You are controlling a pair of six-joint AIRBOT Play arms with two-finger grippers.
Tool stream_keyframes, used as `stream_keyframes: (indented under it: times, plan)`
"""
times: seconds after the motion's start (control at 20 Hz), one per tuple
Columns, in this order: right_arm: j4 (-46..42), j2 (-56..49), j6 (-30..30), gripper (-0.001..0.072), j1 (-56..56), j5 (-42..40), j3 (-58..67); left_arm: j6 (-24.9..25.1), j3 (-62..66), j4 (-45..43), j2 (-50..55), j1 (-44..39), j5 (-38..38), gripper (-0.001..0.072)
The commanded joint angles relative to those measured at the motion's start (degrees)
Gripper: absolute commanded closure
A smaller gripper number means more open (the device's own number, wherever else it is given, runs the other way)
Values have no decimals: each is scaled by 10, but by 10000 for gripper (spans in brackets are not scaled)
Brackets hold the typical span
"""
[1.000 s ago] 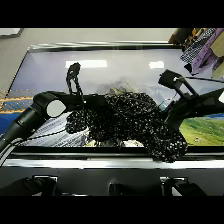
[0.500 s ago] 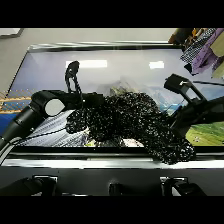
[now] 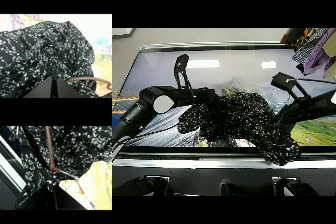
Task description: Fold the clothes and pants, and hang the long-sleeved shirts on hangers.
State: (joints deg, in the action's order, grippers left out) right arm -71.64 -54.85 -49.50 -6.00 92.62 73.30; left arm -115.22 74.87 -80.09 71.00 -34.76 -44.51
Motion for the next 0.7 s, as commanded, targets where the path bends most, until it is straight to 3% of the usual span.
stream_keyframes:
  times: [0.0, 0.2, 0.4, 0.65]
  plan:
    - [21, -24, -8, 687, 0, -25, 0, 0, 2, 1, 0, 0, 6, 689]
    - [-2, -54, -15, 687, -58, -49, 0, 0, 2, 1, 0, 0, 6, 689]
    - [-136, -76, -155, 687, -164, -124, 0, 19, 29, -1, 0, 2, -6, 689]
    - [-149, -83, -254, 687, -234, -217, 0, 47, 93, -1, 0, 3, -66, 690]
